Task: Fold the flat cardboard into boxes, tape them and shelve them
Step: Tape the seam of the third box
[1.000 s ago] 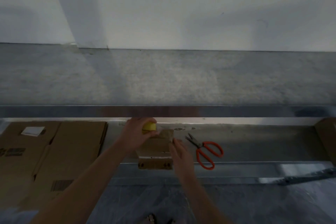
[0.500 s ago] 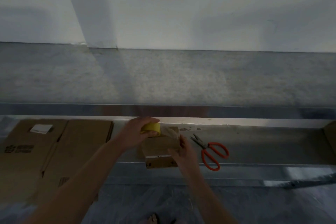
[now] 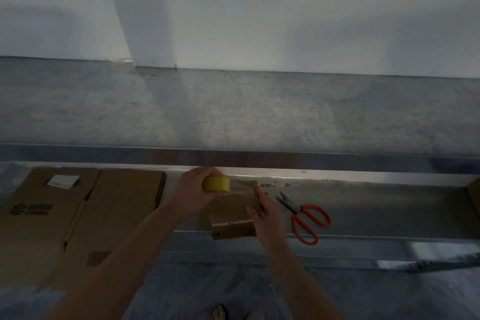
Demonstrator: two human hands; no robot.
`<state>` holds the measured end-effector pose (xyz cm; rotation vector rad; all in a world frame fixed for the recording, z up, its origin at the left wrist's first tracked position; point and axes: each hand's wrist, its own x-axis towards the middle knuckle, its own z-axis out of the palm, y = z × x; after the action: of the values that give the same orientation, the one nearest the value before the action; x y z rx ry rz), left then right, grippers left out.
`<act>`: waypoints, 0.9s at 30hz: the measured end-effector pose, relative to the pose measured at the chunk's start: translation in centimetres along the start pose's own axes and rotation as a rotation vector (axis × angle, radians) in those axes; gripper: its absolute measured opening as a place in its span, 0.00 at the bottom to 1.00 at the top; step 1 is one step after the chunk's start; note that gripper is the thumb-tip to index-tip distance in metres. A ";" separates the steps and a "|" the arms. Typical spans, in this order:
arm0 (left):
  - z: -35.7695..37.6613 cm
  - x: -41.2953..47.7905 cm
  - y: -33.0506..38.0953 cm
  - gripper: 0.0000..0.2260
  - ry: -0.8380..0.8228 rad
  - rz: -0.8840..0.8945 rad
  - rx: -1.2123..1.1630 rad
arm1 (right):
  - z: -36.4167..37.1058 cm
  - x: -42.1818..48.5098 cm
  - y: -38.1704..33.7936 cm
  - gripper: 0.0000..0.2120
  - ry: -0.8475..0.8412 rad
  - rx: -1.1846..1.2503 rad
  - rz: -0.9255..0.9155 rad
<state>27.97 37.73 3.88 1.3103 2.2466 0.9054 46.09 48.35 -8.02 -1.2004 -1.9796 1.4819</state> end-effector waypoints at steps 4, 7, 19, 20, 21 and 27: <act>-0.6 0.0 -0.3 0.17 -0.018 0.095 0.254 | 0.2 0.1 -0.2 0.27 -0.031 0.075 0.093; -1.0 -0.1 -0.7 0.17 0.007 0.166 0.385 | 0.2 0.3 -0.6 0.26 -0.038 0.072 0.117; -1.0 -2.2 -4.3 0.19 -0.061 -0.023 0.156 | 0.2 0.2 -0.9 0.25 -0.031 0.162 0.135; -1.1 -2.5 -4.5 0.19 -0.064 -0.047 0.095 | 0.1 0.2 -0.9 0.25 -0.037 0.152 0.136; -1.2 -2.9 -4.6 0.19 -0.048 -0.066 0.040 | 0.1 0.2 -1.0 0.25 -0.043 0.144 0.137; -0.7 -4.1 -4.8 0.12 0.055 -0.085 0.041 | -0.1 -0.2 -1.1 0.25 -0.075 0.216 0.128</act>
<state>26.55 32.25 1.09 1.2113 2.3560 0.8798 45.85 48.21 -6.96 -1.2123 -1.7621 1.7771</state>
